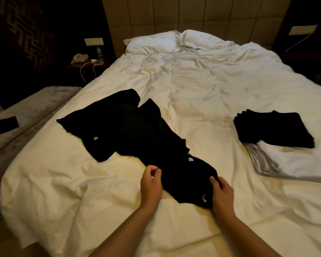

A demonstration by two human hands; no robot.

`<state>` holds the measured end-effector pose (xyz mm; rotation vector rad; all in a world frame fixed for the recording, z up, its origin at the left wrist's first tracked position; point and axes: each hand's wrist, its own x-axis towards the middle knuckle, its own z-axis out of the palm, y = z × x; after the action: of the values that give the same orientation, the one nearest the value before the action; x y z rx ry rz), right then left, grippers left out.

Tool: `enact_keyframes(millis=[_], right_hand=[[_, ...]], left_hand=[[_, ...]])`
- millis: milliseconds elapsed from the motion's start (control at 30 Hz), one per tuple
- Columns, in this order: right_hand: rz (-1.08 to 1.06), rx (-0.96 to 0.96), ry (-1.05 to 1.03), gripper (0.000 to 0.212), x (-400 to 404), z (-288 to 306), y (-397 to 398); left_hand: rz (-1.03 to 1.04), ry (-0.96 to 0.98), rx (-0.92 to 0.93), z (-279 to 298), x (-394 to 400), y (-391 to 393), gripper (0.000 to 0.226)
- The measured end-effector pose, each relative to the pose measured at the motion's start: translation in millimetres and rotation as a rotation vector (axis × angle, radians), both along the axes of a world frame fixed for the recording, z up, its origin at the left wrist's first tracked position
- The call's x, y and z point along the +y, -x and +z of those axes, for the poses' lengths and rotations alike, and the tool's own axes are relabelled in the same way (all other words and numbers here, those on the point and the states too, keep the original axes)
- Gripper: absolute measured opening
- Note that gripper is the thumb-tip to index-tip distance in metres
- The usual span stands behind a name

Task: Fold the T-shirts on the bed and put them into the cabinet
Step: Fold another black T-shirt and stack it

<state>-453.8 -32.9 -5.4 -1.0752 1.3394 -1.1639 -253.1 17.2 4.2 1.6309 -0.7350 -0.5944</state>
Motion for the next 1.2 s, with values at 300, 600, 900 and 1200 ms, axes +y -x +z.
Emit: enact_keyframes(millis=[300, 600, 900, 1200], right_hand=[[-0.009, 0.085, 0.025, 0.012, -16.5, -12.2, 9.0], [0.306, 0.653, 0.249, 0.029, -49.8, 19.5, -7.2], [0.645, 0.619, -0.181, 0.010, -60.6, 43.5, -16.7], [0.713, 0.870, -0.028, 0.028, -43.8, 43.7, -31.4]], left_hand=[[0.199, -0.178, 0.301, 0.0, -13.4, -19.9, 0.013], [0.055, -0.285, 0.267, -17.4, 2.5, -5.9, 0.036], [0.287, -0.032, 0.451, 3.0, -8.8, -36.1, 0.019], [-0.058, -0.250, 0.540, -18.1, 23.5, -40.1, 0.050]])
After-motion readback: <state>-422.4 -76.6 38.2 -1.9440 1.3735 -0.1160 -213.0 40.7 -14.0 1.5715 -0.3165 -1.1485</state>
